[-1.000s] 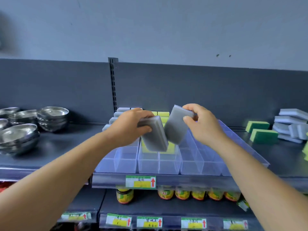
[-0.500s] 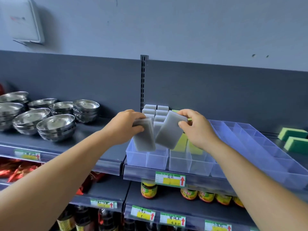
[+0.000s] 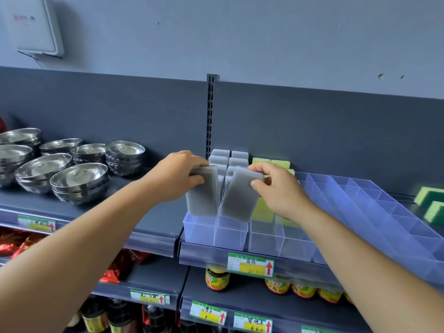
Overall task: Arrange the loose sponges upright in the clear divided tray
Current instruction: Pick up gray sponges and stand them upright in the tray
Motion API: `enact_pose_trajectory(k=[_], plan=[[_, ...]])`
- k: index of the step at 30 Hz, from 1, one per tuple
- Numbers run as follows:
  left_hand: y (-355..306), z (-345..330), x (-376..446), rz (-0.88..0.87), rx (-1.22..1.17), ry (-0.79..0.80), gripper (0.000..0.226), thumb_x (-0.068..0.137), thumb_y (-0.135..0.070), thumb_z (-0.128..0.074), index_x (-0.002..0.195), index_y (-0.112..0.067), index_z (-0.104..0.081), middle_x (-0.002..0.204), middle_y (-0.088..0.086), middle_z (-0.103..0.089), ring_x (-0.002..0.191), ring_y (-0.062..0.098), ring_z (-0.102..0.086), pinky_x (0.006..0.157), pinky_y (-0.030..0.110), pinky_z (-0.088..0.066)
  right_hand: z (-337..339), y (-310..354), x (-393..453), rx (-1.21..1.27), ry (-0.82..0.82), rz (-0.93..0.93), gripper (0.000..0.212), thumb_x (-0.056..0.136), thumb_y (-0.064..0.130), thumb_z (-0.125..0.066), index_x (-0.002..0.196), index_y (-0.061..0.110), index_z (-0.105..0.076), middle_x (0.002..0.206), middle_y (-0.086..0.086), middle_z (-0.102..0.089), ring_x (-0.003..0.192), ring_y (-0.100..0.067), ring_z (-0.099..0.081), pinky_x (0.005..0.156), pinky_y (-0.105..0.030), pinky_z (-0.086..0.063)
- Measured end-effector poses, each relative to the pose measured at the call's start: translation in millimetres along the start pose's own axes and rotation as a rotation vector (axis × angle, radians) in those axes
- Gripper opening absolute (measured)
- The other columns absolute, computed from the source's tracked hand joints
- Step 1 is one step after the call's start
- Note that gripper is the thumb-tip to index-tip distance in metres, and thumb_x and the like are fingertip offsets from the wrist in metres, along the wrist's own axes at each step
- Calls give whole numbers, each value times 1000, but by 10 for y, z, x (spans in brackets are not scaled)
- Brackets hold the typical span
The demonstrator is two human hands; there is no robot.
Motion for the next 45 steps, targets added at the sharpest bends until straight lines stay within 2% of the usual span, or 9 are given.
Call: enact_pose_trajectory(k=[4, 8, 11, 14, 23, 28, 34, 37, 45], plan=[[40, -99, -33, 12, -4, 43, 29, 87, -21, -62, 116, -24, -63, 91, -5, -50, 88, 16, -48, 75, 25, -33, -24, -12, 19, -22, -4, -3, 27, 89, 13, -55, 114, 22, -61, 115, 5, -59, 91, -13, -54, 67, -9, -36], [62, -284, -64, 44, -18, 98, 37, 88, -23, -63, 124, -26, -58, 100, -3, -49, 98, 20, -51, 84, 28, -39, -99, -21, 28, 65, 31, -32, 26, 88, 12, -58, 112, 20, -62, 111, 3, -63, 92, -20, -61, 84, -32, -50], [82, -328, -72, 63, 9, 114, 40, 87, -23, -63, 126, -25, -56, 107, 0, -51, 105, 25, -53, 91, 34, -44, -155, -20, 1, -35, 33, -3, 25, 88, 11, -57, 111, 21, -61, 110, 3, -59, 88, -16, -56, 77, -24, -41], [12, -405, -78, 47, 47, 138, 37, 86, -23, -63, 123, -24, -58, 113, 1, -54, 104, 25, -54, 88, 34, -45, -221, 53, -18, -158, 40, 65, 23, 88, 11, -56, 109, 20, -60, 106, 6, -52, 85, -12, -48, 76, -22, -35], [-20, -486, -104, 39, 143, 163, 30, 85, -27, -63, 114, -18, -60, 106, 0, -55, 101, 25, -55, 82, 37, -49, -563, -30, -111, -355, 232, 12, 37, 94, 20, -50, 132, 19, -49, 131, -1, -46, 106, -25, -54, 85, -30, -42], [-92, -496, -131, 23, 208, 187, 49, 83, -36, -65, 124, -14, -52, 123, -1, -52, 118, 20, -44, 89, 40, -48, -458, -17, -205, -441, 277, -3, 59, 95, 35, -50, 147, 21, -26, 149, 2, -28, 132, -20, -34, 102, -32, -36], [-722, -481, -42, -120, 172, 113, 57, 88, -43, -58, 136, -17, -41, 141, -4, -44, 131, 18, -37, 100, 31, -38, 1, -167, -434, -512, 211, -36, 67, 95, 38, -47, 151, 19, -15, 158, 5, -15, 144, -16, -15, 114, -30, -20], [-1182, -604, 25, -205, 148, 122, 66, 90, -46, -55, 146, -21, -30, 150, -6, -35, 138, 15, -30, 106, 29, -31, 298, -368, -566, -543, 189, -87, 67, 95, 41, -47, 150, 18, -17, 157, 6, -17, 144, -16, -16, 114, -30, -19], [-2351, -1130, 289, -376, 124, 167, 63, 94, -47, -47, 147, -18, -30, 151, -3, -36, 139, 17, -31, 111, 29, -30, 1165, -1240, -950, -599, 141, -248, 65, 96, 43, -44, 150, 18, -20, 157, 5, -19, 144, -16, -15, 115, -30, -17]])
Point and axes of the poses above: each hand's wrist, its own x-axis towards the middle knuckle, its own z-axis out of the back of the hand, y = z × x, the point moved 10 cm from there along x, towards the middle knuckle
